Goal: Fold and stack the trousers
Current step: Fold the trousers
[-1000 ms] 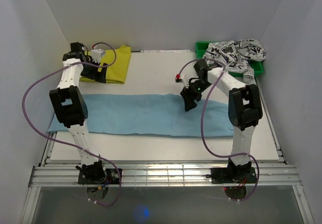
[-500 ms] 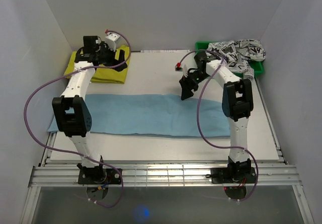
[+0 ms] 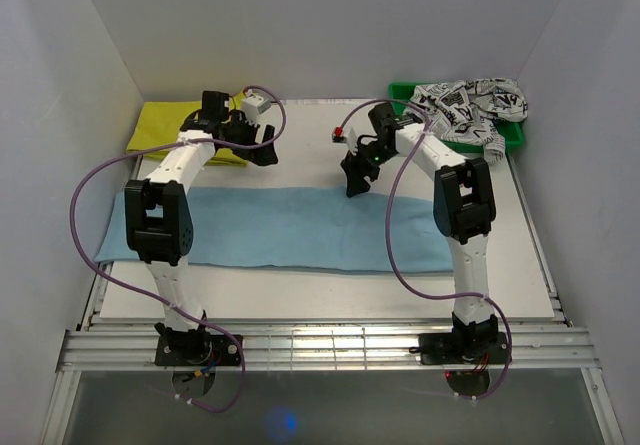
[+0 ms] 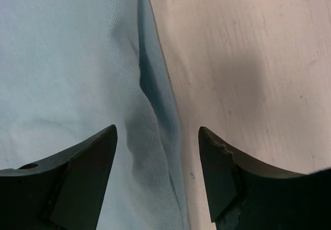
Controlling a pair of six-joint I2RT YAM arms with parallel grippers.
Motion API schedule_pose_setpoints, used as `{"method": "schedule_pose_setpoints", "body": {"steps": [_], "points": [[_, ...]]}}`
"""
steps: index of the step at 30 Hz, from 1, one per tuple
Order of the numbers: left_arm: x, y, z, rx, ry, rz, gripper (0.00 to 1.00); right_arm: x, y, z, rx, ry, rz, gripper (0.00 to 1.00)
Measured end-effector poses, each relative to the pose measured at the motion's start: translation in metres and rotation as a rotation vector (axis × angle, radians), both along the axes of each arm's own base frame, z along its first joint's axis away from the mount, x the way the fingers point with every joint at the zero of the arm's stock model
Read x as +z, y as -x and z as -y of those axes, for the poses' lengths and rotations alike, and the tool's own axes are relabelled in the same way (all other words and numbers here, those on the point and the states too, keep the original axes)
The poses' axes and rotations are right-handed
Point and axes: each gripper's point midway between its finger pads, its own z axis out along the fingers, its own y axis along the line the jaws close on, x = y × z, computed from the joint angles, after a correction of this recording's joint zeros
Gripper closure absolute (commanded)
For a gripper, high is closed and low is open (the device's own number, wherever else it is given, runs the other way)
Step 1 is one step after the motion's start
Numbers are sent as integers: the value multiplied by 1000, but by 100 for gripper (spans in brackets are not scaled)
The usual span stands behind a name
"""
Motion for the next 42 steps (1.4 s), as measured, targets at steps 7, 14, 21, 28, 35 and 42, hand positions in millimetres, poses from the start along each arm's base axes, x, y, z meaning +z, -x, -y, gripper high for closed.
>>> {"method": "schedule_pose_setpoints", "body": {"steps": [7,14,21,28,35,42], "points": [[-9,9,13,36,44,-61,5,-16,7,14,39,49,3,42],[-5,8,19,86,100,-96,14,-36,34,26,128,76,-17,86],[-3,12,25,155,167,-178,28,-11,38,21,150,72,86,92],[-3,34,50,171,249,-306,27,-12,71,23,193,152,326,92],[-23,83,93,128,275,-494,23,-41,93,27,219,262,590,92],[-22,110,130,64,297,-561,20,-41,87,29,157,311,851,92]]}}
